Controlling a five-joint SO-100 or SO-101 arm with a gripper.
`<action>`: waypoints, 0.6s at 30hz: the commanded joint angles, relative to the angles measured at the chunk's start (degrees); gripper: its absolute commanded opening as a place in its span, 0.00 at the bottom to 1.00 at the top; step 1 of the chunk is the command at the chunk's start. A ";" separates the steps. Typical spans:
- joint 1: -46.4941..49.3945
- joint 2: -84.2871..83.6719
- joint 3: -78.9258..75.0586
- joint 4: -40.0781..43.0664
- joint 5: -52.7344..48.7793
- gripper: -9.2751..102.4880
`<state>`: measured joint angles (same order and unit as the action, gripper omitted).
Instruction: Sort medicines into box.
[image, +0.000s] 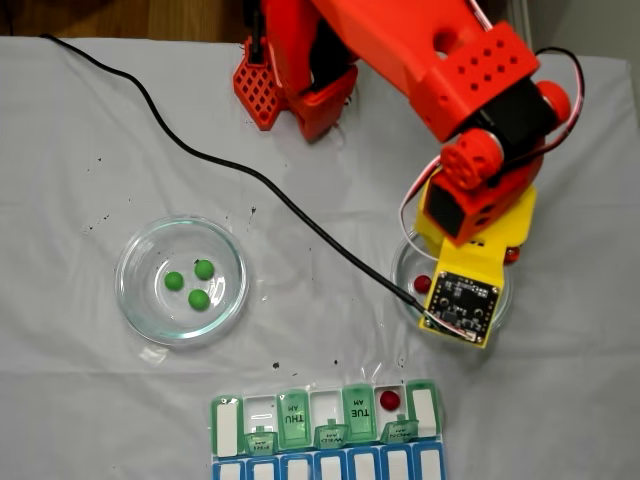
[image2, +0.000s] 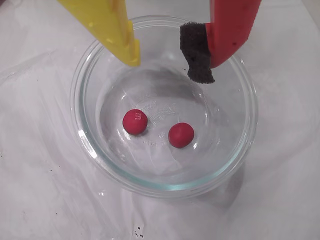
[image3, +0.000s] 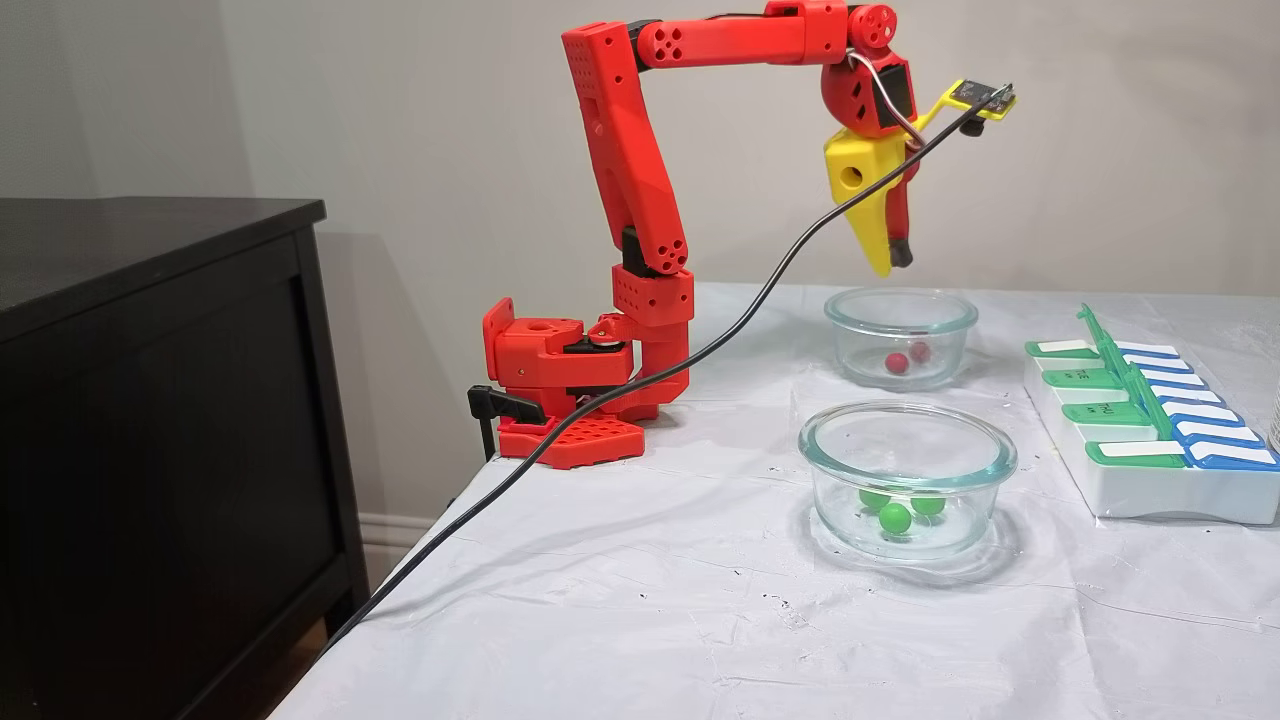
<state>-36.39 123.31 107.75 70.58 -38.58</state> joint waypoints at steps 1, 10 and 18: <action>-0.88 0.00 -0.62 -2.72 -0.44 0.25; 0.53 -4.66 2.46 -11.78 -4.04 0.22; 0.62 -9.32 2.37 -14.77 -5.71 0.25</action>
<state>-35.68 113.29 111.88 57.39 -43.42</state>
